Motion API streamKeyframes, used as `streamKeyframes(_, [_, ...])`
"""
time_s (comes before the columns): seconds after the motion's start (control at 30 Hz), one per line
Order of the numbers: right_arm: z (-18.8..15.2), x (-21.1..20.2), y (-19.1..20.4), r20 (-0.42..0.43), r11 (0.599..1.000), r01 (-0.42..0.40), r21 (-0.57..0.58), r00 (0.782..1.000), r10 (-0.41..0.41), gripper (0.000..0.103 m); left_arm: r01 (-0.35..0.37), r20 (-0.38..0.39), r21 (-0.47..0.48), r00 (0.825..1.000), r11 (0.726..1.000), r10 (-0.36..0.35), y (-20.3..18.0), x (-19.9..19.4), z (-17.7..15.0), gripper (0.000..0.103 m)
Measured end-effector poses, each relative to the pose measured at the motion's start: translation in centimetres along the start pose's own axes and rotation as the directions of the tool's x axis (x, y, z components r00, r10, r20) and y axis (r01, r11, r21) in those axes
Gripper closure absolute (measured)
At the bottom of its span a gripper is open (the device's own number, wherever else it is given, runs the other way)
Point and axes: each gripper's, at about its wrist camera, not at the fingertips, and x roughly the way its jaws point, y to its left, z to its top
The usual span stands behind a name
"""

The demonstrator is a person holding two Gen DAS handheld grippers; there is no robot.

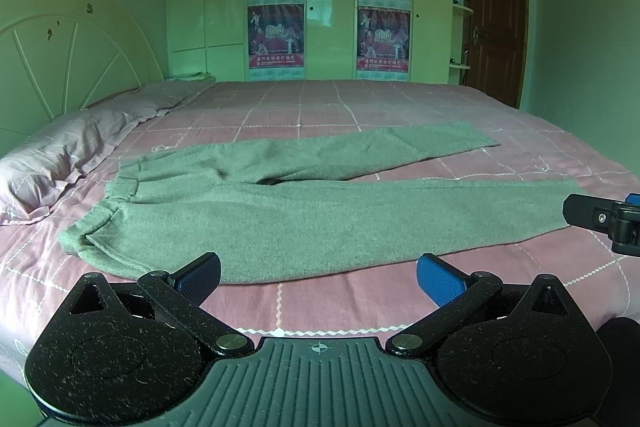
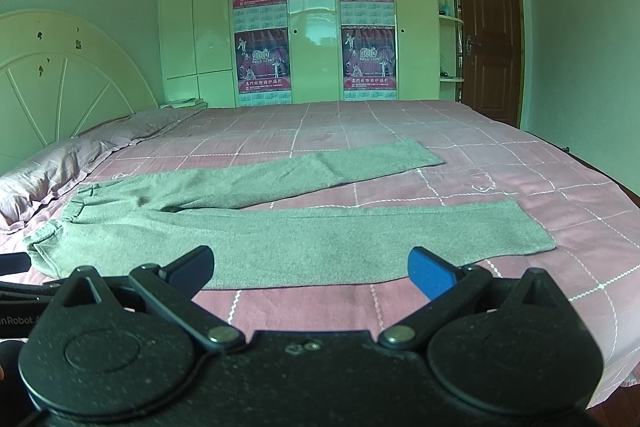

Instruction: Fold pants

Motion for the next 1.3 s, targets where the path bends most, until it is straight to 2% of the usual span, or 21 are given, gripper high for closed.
streamKeyframes(0.23, [-0.1,0.1,0.1,0.002,1.0,0.001,-0.005,1.0,-0.001,0.006,-0.001,-0.009,0.001,1.0,1.0,0.001,0.1,0.3,-0.2,0.0])
streamKeyframes(0.33, [0.2,0.8,0.1,-0.011,1.0,-0.027,0.0,1.0,0.027,0.006,-0.023,-0.043,0.014,0.999,1.0,0.024,0.7,1.1,0.1,0.0])
streamKeyframes(0.4, [0.9,1.8,0.3,-0.028,0.999,-0.047,-0.021,0.999,0.046,0.006,-0.05,-0.04,-0.006,0.998,0.999,0.05,2.3,1.9,0.5,0.0])
streamKeyframes(0.47, [1.9,3.0,0.5,-0.036,0.996,-0.083,-0.034,0.996,0.081,0.006,-0.09,-0.033,-0.067,0.996,0.994,0.088,4.8,2.9,1.2,0.0])
streamKeyframes(0.53, [3.4,4.8,0.8,-0.056,0.993,-0.104,-0.053,0.993,0.101,0.006,-0.043,-0.043,-0.106,0.998,0.993,0.039,7.8,4.5,2.2,0.0])
streamKeyframes(0.57, [4.3,5.9,0.9,-0.064,0.99,-0.13,-0.056,0.99,0.126,0.006,-0.065,-0.052,-0.109,0.997,0.992,0.059,9.2,5.5,2.7,0.0])
streamKeyframes(0.7, [7.6,11.6,2.5,-0.111,0.97,-0.224,-0.092,0.971,0.214,0.006,-0.153,-0.071,-0.027,0.986,0.988,0.151,14.9,10.6,4.9,0.0])
streamKeyframes(0.8, [10.0,16.4,3.5,-0.098,0.952,-0.289,-0.099,0.955,0.28,0.008,-0.159,-0.095,-0.037,0.983,0.987,0.155,20.1,15.0,7.3,0.0])
streamKeyframes(0.87, [11.6,20.5,4.1,-0.133,0.947,-0.307,-0.09,0.947,0.294,0.015,-0.193,-0.078,-0.035,0.979,0.981,0.19,23.4,18.1,8.9,0.0])
streamKeyframes(0.93, [12.8,24.6,4.7,-0.173,0.945,-0.314,-0.09,0.939,0.296,0.033,-0.223,-0.102,-0.011,0.97,0.975,0.221,26.4,22.3,10.1,0.003])
streamKeyframes(0.97, [13.4,26.8,5.0,-0.195,0.943,-0.32,-0.086,0.934,0.299,0.034,-0.225,-0.129,-0.013,0.967,0.974,0.221,27.9,24.5,10.6,0.01])
streamKeyframes(1.0, [13.9,28.8,5.6,-0.206,0.94,-0.33,-0.09,0.929,0.307,0.034,-0.213,-0.154,-0.023,0.966,0.977,0.207,29.2,26.4,11.1,0.026])
streamKeyframes(1.03, [14.3,30.6,6.1,-0.212,0.936,-0.337,-0.1,0.927,0.311,0.033,-0.2,-0.177,-0.042,0.966,0.979,0.189,30.5,28.4,11.5,0.028])
streamKeyframes(1.17, [15.5,37.7,9.1,-0.268,0.905,-0.374,-0.202,0.91,0.316,0.034,-0.209,-0.215,-0.036,0.957,0.977,0.197,33.7,34.9,12.0,0.028])
streamKeyframes(1.3, [16.2,44.2,11.9,-0.336,0.856,-0.428,-0.291,0.883,0.327,0.038,-0.158,-0.27,-0.067,0.953,0.985,0.135,35.6,39.5,11.4,0.027])
